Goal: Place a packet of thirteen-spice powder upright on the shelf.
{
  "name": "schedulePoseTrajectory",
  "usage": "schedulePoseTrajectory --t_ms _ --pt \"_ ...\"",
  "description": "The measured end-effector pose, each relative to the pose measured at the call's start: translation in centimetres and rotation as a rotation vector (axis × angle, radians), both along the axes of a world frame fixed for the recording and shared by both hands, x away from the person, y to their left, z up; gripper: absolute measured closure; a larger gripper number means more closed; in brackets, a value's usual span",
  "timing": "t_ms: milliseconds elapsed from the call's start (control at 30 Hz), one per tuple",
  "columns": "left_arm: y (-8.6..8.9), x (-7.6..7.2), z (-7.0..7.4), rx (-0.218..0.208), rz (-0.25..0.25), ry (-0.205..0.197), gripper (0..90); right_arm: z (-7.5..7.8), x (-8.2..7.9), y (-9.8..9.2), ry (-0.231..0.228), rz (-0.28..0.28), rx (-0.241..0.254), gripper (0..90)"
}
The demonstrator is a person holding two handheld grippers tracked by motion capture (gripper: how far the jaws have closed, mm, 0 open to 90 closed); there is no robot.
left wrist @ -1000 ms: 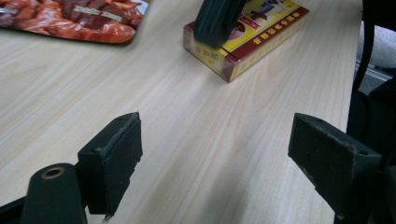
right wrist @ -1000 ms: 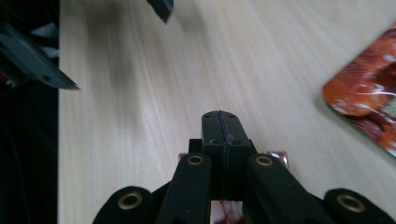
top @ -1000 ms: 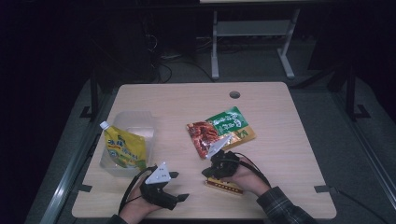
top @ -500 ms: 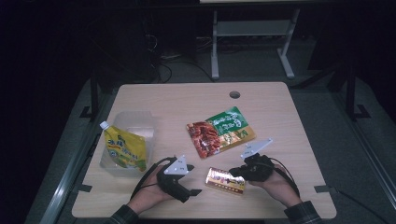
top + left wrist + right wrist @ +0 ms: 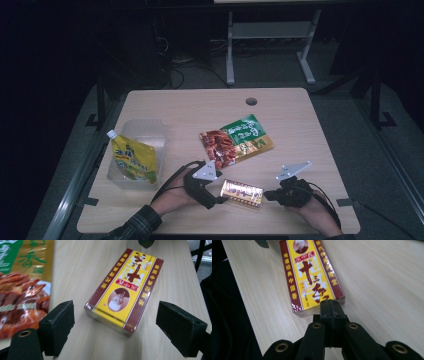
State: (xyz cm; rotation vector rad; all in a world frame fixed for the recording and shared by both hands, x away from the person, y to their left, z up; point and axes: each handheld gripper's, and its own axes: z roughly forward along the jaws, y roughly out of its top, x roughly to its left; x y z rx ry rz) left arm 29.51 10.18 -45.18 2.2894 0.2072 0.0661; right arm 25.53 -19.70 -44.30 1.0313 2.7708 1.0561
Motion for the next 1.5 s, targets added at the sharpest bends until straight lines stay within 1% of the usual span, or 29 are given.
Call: schedulePoseTrajectory --t_ms 33,100,133,200,267,300,367,400,467,500,567,633,767,933,967,1033,1067,1100,1200,1233,1333,1467,1500 --pt "-0.2 0.0 -0.1 0.008 -0.010 -0.004 14.4 -0.1 -0.1 0.1 0.010 -0.003 -0.009 89.9" --pt "-0.4 0.0 -0.2 0.009 -0.016 -0.003 14.4 -0.5 0.0 0.3 0.004 0.003 -0.023 89.9" --pt "-0.5 0.0 -0.2 0.013 -0.017 -0.004 14.4 -0.6 0.0 0.4 0.009 -0.004 -0.020 89.9" --pt "-0.5 0.1 -0.3 0.017 -0.021 -0.005 14.4 -0.6 0.3 0.5 0.005 -0.004 -0.022 89.9" --pt "-0.4 0.1 -0.4 0.024 -0.022 -0.002 14.4 -0.6 0.7 0.7 -0.003 -0.009 -0.019 89.9" --pt "-0.4 0.1 -0.4 0.028 -0.020 -0.010 14.5 -0.6 1.0 0.8 0.000 -0.008 -0.019 89.9" --pt "-0.3 0.2 -0.5 0.026 -0.011 -0.003 14.4 -0.6 1.8 1.1 -0.011 -0.009 -0.023 89.9" --pt "-0.3 0.2 -0.5 0.026 -0.011 -0.003 14.4 -0.6 1.8 1.1 -0.011 -0.009 -0.023 89.9" --pt "-0.2 0.3 -0.7 0.032 -0.010 0.002 14.4 -0.6 2.3 1.3 -0.021 -0.001 -0.026 90.0" --pt "-0.2 0.3 -0.8 0.041 -0.011 -0.001 14.4 -0.7 2.5 1.6 -0.027 0.004 -0.027 90.0" --pt "-0.2 0.3 -1.0 0.049 -0.008 0.009 14.4 -0.6 2.6 1.7 -0.024 -0.002 -0.028 90.0" --pt "-0.1 0.4 -1.2 0.064 -0.013 0.013 14.8 -0.6 2.6 1.7 -0.028 0.007 -0.034 89.9" --pt "-0.2 0.3 -1.4 0.065 -0.003 0.021 16.8 -0.6 2.5 1.7 -0.027 0.007 -0.030 89.9" --pt "-0.1 0.3 -1.5 0.083 -0.003 0.006 21.2 -0.6 2.5 1.6 -0.023 0.009 -0.030 90.0" --pt "0.0 0.3 -1.5 0.082 0.002 0.009 23.7 -0.6 2.4 1.6 -0.023 0.014 -0.030 90.0" --pt "0.0 0.2 -1.5 0.083 0.001 0.010 24.3 -0.6 2.3 1.7 -0.017 0.014 -0.029 89.9" --pt "0.0 0.2 -1.5 0.085 -0.003 0.002 24.3 -0.6 2.3 1.7 -0.017 0.014 -0.029 89.9" --pt "0.0 0.2 -1.5 0.087 -0.003 0.003 25.0 -0.6 2.2 1.7 -0.021 0.021 -0.031 90.0" --pt "0.0 0.1 -1.4 0.094 -0.017 0.002 26.4 -0.6 2.2 1.7 -0.020 0.021 -0.028 90.0" --pt "0.0 0.0 -1.4 0.086 -0.017 0.006 27.0 -0.6 2.2 1.7 -0.021 0.023 -0.027 89.9" --pt "0.1 -0.2 -1.3 0.089 -0.025 0.007 28.6 -0.5 2.2 1.6 -0.021 0.025 -0.022 89.9" --pt "0.1 -0.3 -1.2 0.082 -0.029 0.002 29.2 -0.4 2.1 1.7 -0.022 0.031 -0.022 90.0" --pt "0.2 -0.3 -1.0 0.086 -0.034 -0.005 29.4 -0.4 2.1 1.6 -0.018 0.032 -0.019 89.9"
